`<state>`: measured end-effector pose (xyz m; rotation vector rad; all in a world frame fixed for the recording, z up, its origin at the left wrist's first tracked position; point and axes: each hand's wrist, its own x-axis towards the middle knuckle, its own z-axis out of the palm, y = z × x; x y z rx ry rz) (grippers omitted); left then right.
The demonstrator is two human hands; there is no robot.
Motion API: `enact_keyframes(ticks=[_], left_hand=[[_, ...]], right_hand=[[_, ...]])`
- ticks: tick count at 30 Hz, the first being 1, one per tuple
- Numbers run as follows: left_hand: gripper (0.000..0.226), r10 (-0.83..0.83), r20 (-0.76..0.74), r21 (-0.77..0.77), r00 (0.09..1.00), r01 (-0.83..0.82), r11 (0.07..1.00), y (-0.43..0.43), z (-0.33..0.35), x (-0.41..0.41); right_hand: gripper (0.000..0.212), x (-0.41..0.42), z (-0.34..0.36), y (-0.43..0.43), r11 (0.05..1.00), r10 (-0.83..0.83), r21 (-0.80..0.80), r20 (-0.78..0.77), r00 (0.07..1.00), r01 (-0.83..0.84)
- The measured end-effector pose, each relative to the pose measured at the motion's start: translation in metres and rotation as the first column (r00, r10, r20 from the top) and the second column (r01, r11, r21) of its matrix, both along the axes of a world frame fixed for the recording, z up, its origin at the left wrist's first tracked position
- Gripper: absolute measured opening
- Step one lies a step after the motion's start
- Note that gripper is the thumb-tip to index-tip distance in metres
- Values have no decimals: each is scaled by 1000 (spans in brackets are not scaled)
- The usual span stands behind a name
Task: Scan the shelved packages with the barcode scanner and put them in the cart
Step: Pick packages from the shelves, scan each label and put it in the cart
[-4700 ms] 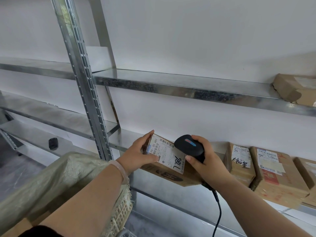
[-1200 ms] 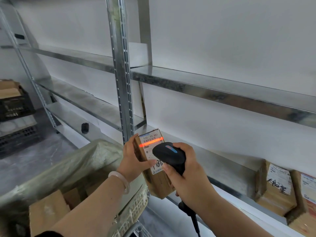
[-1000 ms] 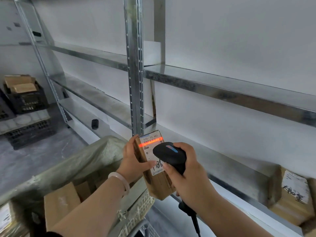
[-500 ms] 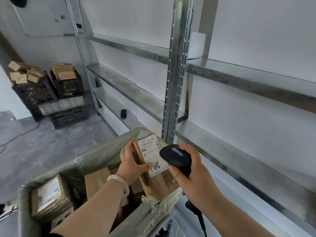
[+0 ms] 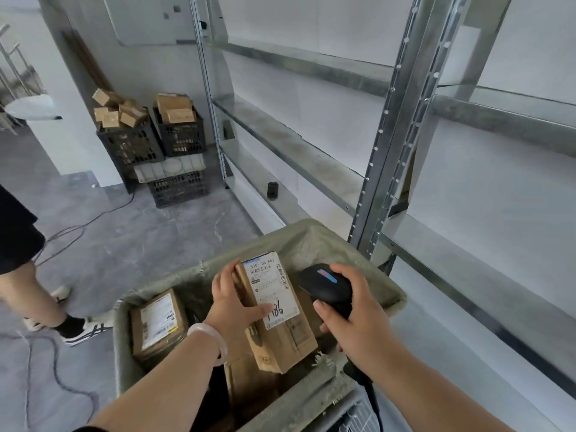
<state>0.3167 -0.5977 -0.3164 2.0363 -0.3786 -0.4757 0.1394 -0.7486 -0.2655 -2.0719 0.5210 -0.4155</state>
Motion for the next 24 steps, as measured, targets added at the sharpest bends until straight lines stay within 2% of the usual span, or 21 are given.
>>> enact_keyframes(ticks=[9, 12, 15, 20, 24], left_hand=[[107, 125, -75, -52, 989, -129, 990, -34, 2, 26], [119, 122, -49, 45, 991, -120, 992, -52, 5, 43], [119, -9, 99, 245, 995, -15, 969, -76, 6, 44], [96, -368, 274, 223, 889, 314, 923, -133, 18, -1], [94, -569, 358, 277, 741, 497, 822, -194, 43, -55]], right_hand=[[54, 8, -6, -11, 996, -76, 56, 24, 997, 75], [56, 2, -4, -19, 991, -122, 66, 46, 991, 119], [56, -10, 0, -30, 982, -187, 49, 58, 981, 185], [56, -47, 9, -52, 940, -341, 21, 69, 938, 340], [56, -94, 14, -73, 868, -496, 37, 84, 864, 495]])
